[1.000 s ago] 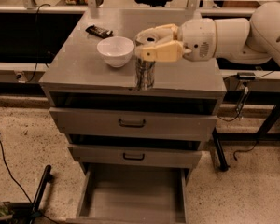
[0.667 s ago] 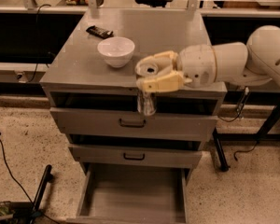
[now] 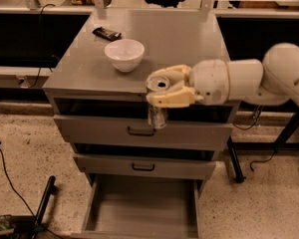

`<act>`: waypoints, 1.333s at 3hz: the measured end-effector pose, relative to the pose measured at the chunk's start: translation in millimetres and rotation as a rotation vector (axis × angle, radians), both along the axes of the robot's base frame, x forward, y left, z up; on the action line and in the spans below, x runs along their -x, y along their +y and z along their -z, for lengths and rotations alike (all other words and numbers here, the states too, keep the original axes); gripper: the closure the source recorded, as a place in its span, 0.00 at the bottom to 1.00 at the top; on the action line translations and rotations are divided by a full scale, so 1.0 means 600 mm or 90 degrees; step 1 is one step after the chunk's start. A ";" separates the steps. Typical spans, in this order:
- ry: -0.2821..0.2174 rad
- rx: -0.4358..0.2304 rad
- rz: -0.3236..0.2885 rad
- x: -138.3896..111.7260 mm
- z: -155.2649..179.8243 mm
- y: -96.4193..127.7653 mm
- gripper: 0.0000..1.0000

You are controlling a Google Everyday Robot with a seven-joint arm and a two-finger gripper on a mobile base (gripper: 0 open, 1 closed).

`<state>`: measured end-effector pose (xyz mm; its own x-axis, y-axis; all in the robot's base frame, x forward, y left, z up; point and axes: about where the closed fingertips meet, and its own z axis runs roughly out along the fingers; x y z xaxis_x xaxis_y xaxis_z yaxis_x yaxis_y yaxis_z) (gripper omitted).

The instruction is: Place redbull can into bottom drawer

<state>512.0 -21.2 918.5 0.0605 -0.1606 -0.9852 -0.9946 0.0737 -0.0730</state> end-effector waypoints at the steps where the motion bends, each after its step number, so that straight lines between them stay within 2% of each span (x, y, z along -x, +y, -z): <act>1: -0.012 -0.036 0.128 0.019 0.165 -0.076 1.00; 2: 0.042 -0.039 0.107 0.093 0.352 -0.059 1.00; 3: 0.042 -0.039 0.107 0.093 0.352 -0.059 1.00; 4: 0.017 -0.004 0.109 0.092 0.403 -0.037 1.00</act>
Offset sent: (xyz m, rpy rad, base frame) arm -0.0968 -0.0390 -0.3205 0.0424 0.1341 -0.1557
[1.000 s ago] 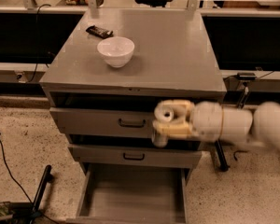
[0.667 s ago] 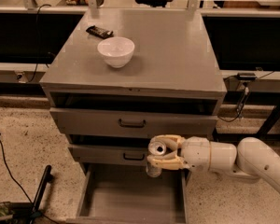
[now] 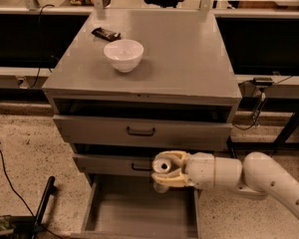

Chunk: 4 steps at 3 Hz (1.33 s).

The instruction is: Place redbull can into bottom drawer

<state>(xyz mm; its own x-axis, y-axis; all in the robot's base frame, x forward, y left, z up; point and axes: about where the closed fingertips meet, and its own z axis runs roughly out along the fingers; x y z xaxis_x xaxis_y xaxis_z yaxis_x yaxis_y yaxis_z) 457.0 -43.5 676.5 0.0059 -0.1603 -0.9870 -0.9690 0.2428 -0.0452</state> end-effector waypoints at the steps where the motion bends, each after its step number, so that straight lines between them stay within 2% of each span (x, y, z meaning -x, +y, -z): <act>1: -0.061 0.022 -0.029 0.006 0.108 0.033 1.00; 2: -0.094 0.028 -0.054 0.021 0.209 0.047 1.00; 3: -0.101 0.025 -0.058 0.025 0.226 0.051 1.00; 4: -0.094 0.036 -0.051 0.023 0.252 0.052 1.00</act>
Offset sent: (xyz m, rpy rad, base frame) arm -0.0215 0.0332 -0.2000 -0.0606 -0.2126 0.1240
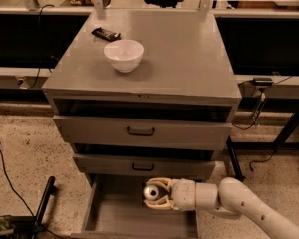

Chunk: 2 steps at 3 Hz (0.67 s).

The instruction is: Place redbull can into bottom drawer

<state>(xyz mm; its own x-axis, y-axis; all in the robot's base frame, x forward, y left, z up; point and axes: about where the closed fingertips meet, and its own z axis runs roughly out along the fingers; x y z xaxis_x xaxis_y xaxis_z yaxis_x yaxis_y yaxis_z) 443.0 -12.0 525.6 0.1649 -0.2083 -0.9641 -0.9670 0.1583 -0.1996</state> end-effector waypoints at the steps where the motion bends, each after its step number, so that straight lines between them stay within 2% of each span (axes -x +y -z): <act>1: 0.002 0.026 0.009 -0.005 0.085 -0.003 1.00; 2: 0.000 0.039 -0.003 -0.003 0.168 -0.001 1.00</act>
Offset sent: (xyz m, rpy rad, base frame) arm 0.0018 -0.0027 -0.1591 -0.0849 -0.0032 0.0227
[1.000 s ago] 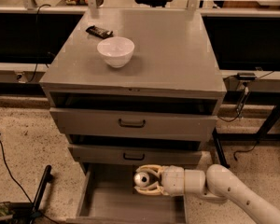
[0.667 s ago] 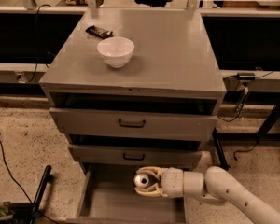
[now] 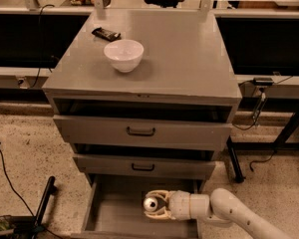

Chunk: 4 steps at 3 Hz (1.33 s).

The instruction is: Place redbull can into bottom drawer

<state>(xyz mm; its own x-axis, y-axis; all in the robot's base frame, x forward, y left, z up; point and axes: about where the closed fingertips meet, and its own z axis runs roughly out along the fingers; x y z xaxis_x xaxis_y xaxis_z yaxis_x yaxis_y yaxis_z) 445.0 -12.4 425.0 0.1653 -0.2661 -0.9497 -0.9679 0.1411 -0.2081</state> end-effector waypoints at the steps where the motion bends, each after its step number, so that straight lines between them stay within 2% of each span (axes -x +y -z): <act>1: -0.002 0.006 -0.005 0.000 0.050 0.000 1.00; 2: -0.008 0.009 -0.003 -0.005 0.090 -0.004 1.00; 4: 0.006 -0.054 0.005 -0.051 0.199 -0.014 1.00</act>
Offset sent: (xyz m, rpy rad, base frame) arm 0.0105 -0.0115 -0.0865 -0.0214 -0.0285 -0.0100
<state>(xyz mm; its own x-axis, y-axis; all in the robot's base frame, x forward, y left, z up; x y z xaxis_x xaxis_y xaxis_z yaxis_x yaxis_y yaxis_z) 475.6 -20.8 305.8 0.1550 -0.1867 -0.9701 -0.9683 0.1660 -0.1867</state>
